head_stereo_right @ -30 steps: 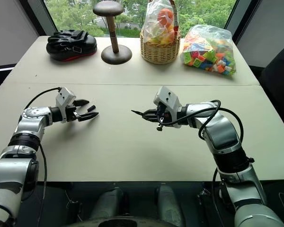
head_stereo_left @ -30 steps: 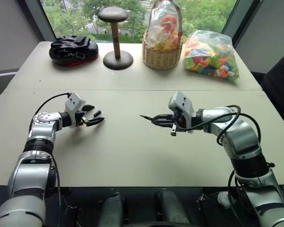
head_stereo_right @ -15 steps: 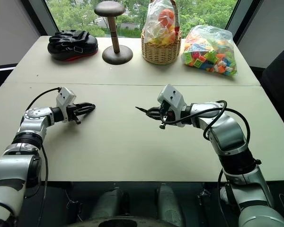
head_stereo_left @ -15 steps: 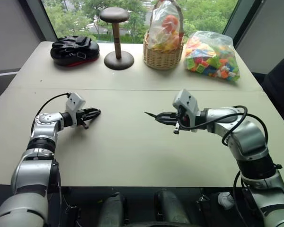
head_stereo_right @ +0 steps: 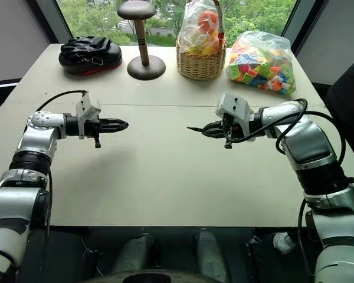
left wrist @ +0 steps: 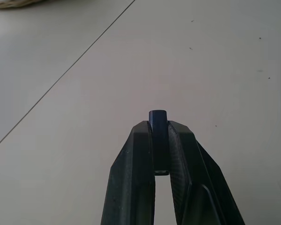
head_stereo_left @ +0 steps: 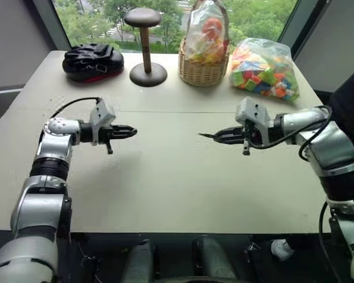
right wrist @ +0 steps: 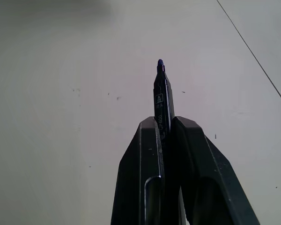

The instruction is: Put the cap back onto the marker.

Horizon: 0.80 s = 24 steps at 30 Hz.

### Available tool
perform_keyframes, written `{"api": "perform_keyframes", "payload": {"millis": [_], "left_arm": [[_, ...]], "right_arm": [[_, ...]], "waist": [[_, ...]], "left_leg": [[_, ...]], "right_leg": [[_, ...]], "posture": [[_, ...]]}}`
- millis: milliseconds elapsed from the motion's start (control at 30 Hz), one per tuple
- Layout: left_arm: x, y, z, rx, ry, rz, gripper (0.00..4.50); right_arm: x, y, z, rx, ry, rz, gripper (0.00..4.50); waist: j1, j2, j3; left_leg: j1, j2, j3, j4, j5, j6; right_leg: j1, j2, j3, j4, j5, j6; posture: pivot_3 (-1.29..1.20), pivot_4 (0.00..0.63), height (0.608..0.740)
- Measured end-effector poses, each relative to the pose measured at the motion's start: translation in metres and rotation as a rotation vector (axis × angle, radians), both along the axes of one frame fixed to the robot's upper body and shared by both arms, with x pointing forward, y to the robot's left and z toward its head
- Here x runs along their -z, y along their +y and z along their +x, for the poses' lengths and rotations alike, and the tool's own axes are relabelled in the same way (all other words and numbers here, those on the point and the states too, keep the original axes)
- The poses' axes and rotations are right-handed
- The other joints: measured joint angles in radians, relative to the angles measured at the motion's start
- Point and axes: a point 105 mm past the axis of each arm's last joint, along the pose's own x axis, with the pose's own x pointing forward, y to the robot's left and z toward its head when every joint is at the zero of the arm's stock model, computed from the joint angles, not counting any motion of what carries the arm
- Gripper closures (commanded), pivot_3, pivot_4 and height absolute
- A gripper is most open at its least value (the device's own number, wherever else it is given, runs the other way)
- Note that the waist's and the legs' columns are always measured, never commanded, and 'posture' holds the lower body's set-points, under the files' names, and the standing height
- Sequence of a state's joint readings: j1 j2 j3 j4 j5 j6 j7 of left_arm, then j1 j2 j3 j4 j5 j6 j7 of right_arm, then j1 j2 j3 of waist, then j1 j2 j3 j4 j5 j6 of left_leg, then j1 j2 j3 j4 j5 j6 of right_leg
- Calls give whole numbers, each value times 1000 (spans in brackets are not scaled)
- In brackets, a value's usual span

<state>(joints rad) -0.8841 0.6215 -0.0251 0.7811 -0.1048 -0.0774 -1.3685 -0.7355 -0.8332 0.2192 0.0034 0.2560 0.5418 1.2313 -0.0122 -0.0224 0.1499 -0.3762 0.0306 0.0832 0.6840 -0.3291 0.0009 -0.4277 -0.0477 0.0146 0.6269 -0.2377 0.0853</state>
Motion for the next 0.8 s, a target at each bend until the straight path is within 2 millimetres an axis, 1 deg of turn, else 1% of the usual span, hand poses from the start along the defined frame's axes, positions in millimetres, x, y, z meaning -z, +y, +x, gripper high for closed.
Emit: {"api": "perform_keyframes", "payload": {"millis": [33,100,200,233,400,567,667,800], "left_arm": [[-9,-7,-1,40,-26,3,4434],[-17,-21,-5,107,-54,14,4434],[-16,-44,-9,190,-53,13,4434],[-15,-49,-11,207,-53,13,4434],[-14,-74,-15,276,-68,-2,4434],[-16,-86,-15,307,-154,-6,4434],[-10,-93,-20,357,-206,42,4434],[-3,-96,-24,387,-226,69,4434]], "right_arm": [[-2,-1,1,-17,2,-12,4500],[-8,-2,5,-40,-5,-24,4500],[-16,-2,11,-58,-35,-42,4500],[-16,0,11,-65,-41,-43,4500],[-12,7,10,-99,-26,-38,4500],[-10,10,9,-100,-4,-24,4500],[-8,13,9,-94,21,-11,4500],[-6,13,10,-82,36,-8,4500]], "waist": [[-1,0,0],[-3,1,0],[-2,1,0],[-2,1,0],[-1,1,0],[0,1,0],[0,1,0],[0,1,0]], "left_leg": [[0,0,0,0,0,0],[0,0,1,0,0,0],[0,1,0,0,0,0],[0,1,0,0,0,0],[0,1,0,0,0,0],[0,1,0,0,0,0],[0,1,0,0,0,0],[0,1,0,0,0,0]], "right_leg": [[0,0,0,0,0,0],[0,0,1,0,0,0],[0,1,1,0,0,0],[0,1,1,0,0,0],[0,1,1,0,0,0],[0,0,1,0,0,0],[-1,0,1,0,0,0],[-1,0,1,0,0,0]], "posture": [[0,150,740],[0,150,740],[0,150,740],[0,150,740],[0,150,740],[0,150,740],[0,150,740],[0,150,740]]}}
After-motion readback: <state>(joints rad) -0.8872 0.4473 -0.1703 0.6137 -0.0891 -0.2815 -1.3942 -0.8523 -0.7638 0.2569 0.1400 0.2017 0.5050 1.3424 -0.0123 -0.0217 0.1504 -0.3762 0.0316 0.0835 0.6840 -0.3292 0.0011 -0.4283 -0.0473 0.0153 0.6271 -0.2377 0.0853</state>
